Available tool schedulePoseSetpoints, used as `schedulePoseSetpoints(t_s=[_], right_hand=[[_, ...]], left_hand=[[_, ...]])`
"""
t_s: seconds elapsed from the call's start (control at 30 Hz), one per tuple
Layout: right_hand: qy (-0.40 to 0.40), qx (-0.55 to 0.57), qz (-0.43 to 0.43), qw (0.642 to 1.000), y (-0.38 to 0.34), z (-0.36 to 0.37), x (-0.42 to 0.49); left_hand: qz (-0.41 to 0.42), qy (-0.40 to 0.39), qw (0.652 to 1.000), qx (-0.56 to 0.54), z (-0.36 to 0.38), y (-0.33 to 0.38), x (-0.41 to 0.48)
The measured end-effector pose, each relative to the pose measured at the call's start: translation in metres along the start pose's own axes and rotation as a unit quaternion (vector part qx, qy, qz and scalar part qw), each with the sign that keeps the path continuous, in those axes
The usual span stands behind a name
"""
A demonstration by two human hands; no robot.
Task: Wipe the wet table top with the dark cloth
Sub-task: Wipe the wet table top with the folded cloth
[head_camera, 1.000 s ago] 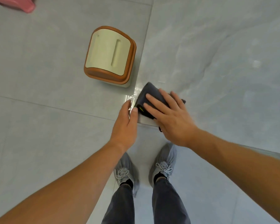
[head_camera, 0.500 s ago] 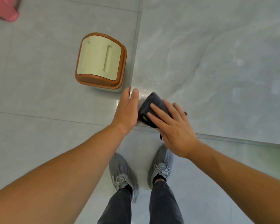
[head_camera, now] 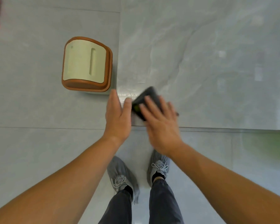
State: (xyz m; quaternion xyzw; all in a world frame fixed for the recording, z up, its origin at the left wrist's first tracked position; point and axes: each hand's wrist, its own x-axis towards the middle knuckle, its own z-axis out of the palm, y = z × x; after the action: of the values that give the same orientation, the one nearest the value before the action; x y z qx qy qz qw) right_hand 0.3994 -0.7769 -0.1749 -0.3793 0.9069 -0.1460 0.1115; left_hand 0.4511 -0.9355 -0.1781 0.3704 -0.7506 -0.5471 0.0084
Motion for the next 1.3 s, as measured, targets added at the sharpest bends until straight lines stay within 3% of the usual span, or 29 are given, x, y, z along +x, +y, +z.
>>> schedulePoseSetpoints(t_s=[0.07,0.17,0.27,0.4,0.5,0.63,0.8,1.07,1.2,1.3], right_hand=[[-0.030,-0.005,-0.053,0.998,-0.011,0.004,0.013],[-0.039,-0.031,-0.046,0.998,0.003,0.001,0.020],[-0.011,-0.035,0.083,0.996,0.034,-0.010,0.008],[0.007,-0.006,0.284,0.959,0.083,-0.033,-0.035],[0.007,0.004,0.360,0.933,0.119,-0.052,-0.062],[0.000,0.115,0.340,0.933,0.137,-0.077,-0.071],[0.099,0.240,0.363,0.895,0.157,-0.107,-0.080],[0.077,0.379,0.502,0.774,0.188,-0.133,-0.059],[0.027,0.406,0.508,0.759,0.195,-0.136,-0.058],[0.054,0.444,0.492,0.747,0.197,-0.145,-0.064]], left_hand=[[0.014,0.002,0.999,0.030,0.001,0.003,-0.004],[0.039,0.000,0.998,0.040,0.000,0.013,-0.013],[0.043,-0.016,0.994,0.103,0.001,0.023,-0.018],[0.097,-0.020,0.979,0.179,0.017,0.048,-0.023],[0.101,-0.048,0.979,0.173,0.040,0.070,-0.027],[0.072,-0.111,0.977,0.169,0.078,0.104,-0.034],[0.010,-0.183,0.971,0.154,0.133,0.139,-0.047],[-0.084,-0.188,0.968,0.141,0.205,0.171,-0.045],[-0.123,-0.156,0.974,0.110,0.216,0.178,-0.049],[-0.137,-0.161,0.975,0.074,0.218,0.187,-0.051]])
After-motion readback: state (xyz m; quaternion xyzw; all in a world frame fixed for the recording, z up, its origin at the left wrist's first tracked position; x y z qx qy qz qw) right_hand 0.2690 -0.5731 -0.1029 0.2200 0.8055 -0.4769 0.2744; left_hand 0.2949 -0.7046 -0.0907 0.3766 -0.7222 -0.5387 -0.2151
